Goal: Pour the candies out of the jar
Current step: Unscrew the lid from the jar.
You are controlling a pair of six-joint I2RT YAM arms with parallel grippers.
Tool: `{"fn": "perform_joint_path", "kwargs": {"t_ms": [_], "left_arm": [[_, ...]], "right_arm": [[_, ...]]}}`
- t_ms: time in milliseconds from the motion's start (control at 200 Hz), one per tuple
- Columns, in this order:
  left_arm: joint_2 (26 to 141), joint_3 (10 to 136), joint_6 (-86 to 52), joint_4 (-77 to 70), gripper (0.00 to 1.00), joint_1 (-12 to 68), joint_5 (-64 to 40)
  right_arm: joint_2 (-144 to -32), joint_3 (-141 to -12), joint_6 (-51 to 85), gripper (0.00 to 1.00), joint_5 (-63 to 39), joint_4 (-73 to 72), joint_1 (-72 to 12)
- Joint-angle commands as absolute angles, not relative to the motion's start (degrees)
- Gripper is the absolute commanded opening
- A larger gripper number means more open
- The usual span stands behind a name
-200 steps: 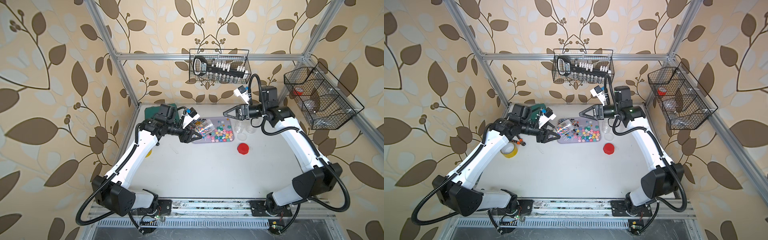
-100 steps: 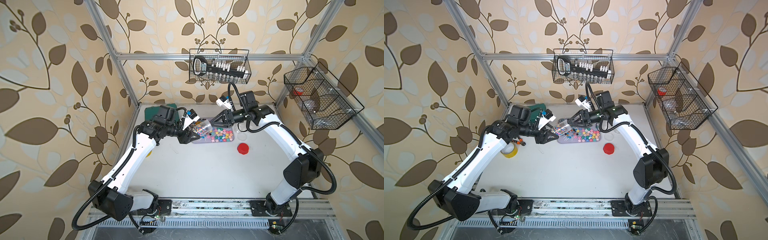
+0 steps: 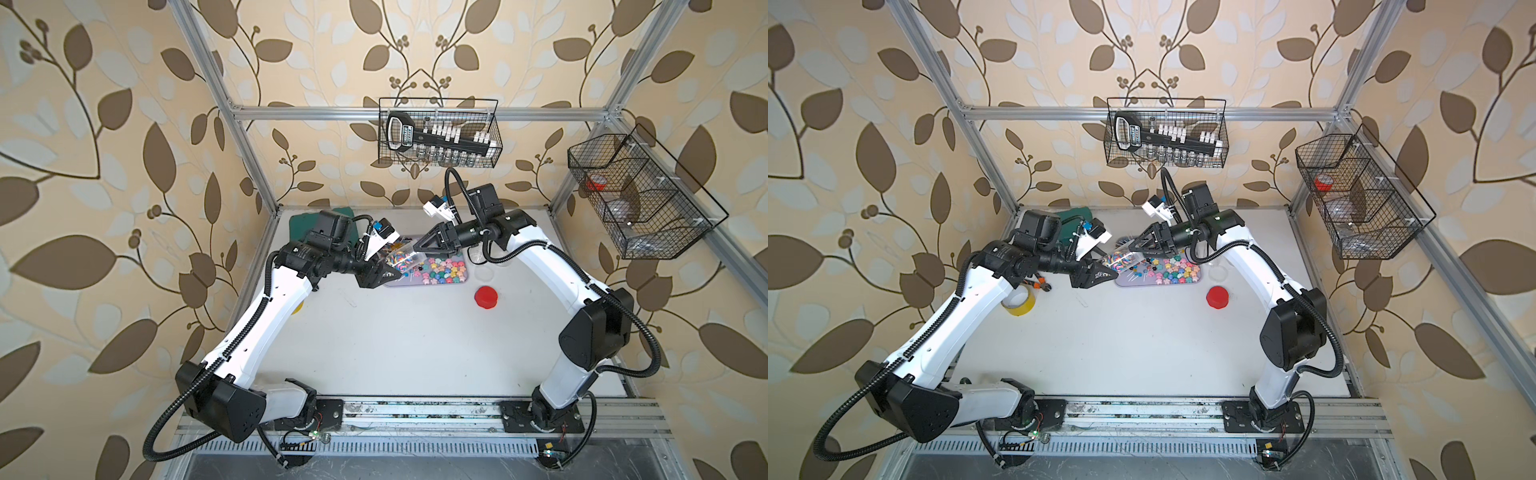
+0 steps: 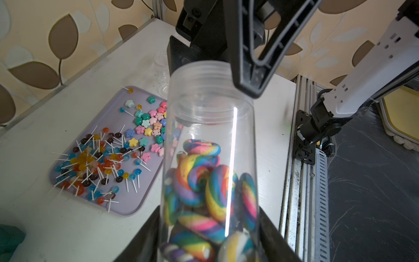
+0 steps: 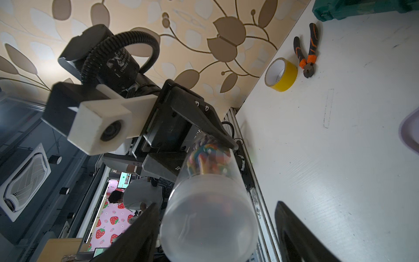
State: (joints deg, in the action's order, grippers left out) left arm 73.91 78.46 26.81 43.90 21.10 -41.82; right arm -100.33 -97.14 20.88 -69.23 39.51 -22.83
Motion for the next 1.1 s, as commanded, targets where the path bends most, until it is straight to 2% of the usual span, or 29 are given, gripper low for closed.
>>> {"fn": "perform_joint_path", "kwargs": {"t_ms": [0,230,490,750,1095], "left_arm": [[71.55,78.86,26.75,41.53,0.34,21.80,-45.06],[71.54,78.84,26.23,40.69,0.34,21.80,-45.94],[70.49,77.88,25.75,39.41,0.34,21.80,-47.26],[70.20,77.48,24.83,37.90,0.34,21.80,-48.37],[69.60,75.95,19.61,31.74,0.33,21.80,-53.77]], "right_arm": [[-100.33,-99.05,19.33,0.73,-69.71,39.95,-23.09],[-99.80,-98.88,18.49,0.61,-69.54,39.83,-23.03],[-99.37,-98.78,16.80,0.53,-68.78,39.70,-22.95],[-98.44,-97.69,14.66,0.49,-67.86,39.20,-22.82],[-94.91,-91.20,9.72,0.46,-72.08,32.05,-22.59]]}}
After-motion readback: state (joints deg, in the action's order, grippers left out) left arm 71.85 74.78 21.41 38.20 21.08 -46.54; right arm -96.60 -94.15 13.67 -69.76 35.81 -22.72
